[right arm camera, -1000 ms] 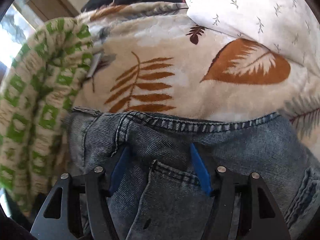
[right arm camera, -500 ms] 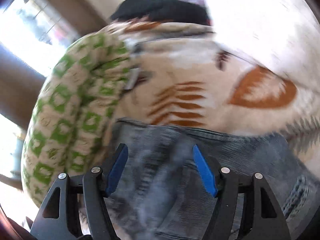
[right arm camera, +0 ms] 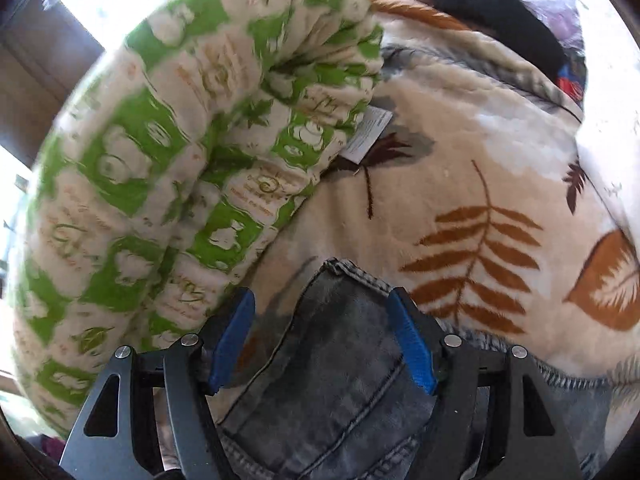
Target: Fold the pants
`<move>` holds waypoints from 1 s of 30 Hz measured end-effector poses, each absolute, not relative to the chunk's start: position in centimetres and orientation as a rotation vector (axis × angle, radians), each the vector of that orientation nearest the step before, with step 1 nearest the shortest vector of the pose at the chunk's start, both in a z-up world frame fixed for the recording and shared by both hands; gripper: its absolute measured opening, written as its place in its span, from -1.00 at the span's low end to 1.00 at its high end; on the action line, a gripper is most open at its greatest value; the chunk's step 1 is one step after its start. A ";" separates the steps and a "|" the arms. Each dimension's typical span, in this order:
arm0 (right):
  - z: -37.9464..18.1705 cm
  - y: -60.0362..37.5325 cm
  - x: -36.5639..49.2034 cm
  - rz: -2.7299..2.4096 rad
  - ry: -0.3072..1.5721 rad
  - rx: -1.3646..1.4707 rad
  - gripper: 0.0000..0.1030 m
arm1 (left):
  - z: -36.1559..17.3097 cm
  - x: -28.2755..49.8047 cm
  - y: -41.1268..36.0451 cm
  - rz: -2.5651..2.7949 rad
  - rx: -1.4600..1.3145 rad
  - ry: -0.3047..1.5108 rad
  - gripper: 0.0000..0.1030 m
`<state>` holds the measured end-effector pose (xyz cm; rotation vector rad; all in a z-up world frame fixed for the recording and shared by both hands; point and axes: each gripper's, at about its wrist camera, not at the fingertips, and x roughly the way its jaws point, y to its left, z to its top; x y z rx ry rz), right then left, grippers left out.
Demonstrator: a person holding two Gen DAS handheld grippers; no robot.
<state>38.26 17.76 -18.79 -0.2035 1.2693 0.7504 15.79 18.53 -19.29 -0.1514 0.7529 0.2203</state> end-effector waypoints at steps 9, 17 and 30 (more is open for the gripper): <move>-23.0 18.8 39.7 0.699 1.278 -0.322 -0.34 | -19.7 15.3 17.2 0.217 -0.112 0.755 0.91; -20.9 15.7 38.5 0.712 1.186 -0.278 -0.71 | -18.0 14.6 19.2 0.171 -0.248 0.658 0.91; -14.1 6.9 36.2 0.735 1.028 -0.034 -0.74 | -15.7 14.6 20.7 0.061 -0.358 0.568 0.91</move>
